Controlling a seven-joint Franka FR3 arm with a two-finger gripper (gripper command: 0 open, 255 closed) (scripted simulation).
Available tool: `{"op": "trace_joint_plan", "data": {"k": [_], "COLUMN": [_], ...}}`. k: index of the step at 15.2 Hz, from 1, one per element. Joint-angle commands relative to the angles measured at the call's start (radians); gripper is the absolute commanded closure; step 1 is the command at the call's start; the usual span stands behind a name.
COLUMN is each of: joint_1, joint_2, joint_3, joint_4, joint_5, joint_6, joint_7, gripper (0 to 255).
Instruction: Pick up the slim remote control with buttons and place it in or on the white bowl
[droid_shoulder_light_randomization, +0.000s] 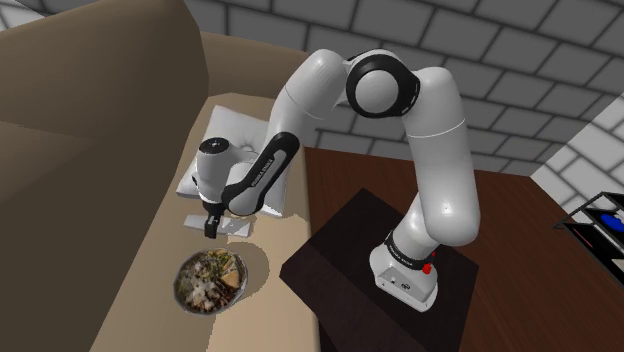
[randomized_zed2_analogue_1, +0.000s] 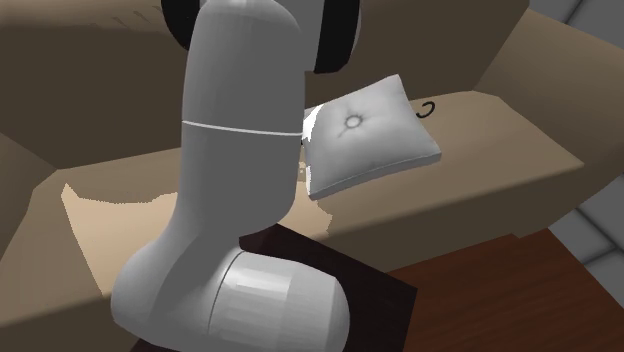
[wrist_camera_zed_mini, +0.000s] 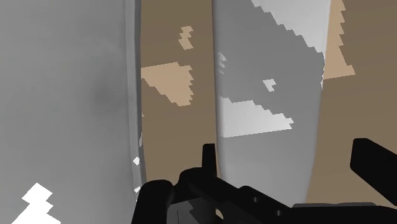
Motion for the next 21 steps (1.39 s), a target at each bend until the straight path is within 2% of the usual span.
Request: {"op": "trace_joint_plan", "data": {"k": [1, 4, 5, 13, 21], "joint_1": [-0.01, -0.011, -0.009, -0.003, -0.038], "joint_2": [0.007, 0.007, 0.005, 0.019, -0.081], "joint_3": [-0.008, -0.007, -0.006, -0.009, 0.027], "joint_4": [-0.004, -0.004, -0.003, 0.01, -0.036], "joint_5": [-0.001, -0.002, -0.001, -0.003, 0.025], "joint_6": [0.001, 0.001, -0.003, -0.002, -0.057], "joint_7": [-0.005, -0.004, -0.001, 0.002, -0.024], "gripper": [0, 0, 255, 255, 255]}}
